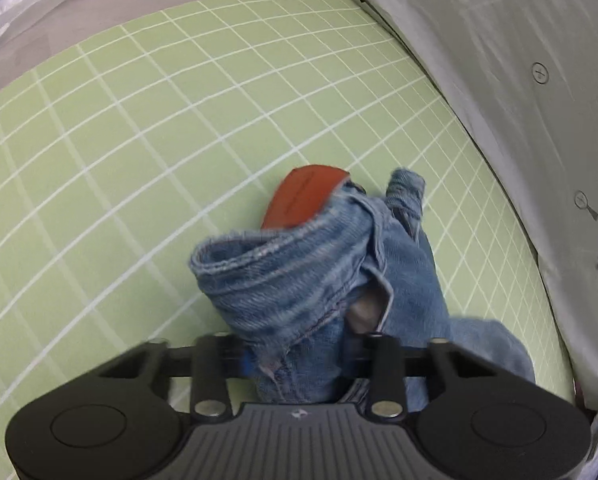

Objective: Fold clothes

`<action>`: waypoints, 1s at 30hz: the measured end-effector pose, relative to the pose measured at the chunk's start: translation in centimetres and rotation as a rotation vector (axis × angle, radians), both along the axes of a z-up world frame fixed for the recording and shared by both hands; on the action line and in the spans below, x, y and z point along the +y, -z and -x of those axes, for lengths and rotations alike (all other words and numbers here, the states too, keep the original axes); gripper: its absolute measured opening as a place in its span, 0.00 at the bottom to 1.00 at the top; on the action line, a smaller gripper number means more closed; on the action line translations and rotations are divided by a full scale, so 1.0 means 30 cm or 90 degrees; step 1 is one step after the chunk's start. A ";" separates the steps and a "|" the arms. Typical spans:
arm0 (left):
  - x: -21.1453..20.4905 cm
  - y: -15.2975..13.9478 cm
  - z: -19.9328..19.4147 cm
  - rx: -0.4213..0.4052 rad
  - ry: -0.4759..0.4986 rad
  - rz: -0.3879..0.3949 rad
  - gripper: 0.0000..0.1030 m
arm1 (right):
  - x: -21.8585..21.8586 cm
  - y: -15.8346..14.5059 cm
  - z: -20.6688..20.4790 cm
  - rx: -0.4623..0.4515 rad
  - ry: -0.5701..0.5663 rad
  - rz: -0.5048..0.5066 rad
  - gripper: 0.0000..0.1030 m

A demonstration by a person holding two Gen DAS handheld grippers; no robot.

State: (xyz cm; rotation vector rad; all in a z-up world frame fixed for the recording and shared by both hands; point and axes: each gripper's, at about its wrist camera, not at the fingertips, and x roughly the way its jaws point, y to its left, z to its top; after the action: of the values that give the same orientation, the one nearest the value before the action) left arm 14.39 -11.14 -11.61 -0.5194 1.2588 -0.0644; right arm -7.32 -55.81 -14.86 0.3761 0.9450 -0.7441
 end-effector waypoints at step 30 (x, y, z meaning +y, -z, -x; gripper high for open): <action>0.159 -0.153 0.182 -0.038 -0.032 -0.070 0.21 | -0.037 -0.168 0.242 -0.025 0.085 0.019 0.32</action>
State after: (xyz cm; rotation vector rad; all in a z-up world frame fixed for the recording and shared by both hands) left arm 8.93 -6.39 -7.03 -0.4509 1.1840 0.0303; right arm -14.57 -56.93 -9.81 0.4303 0.8766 -0.8688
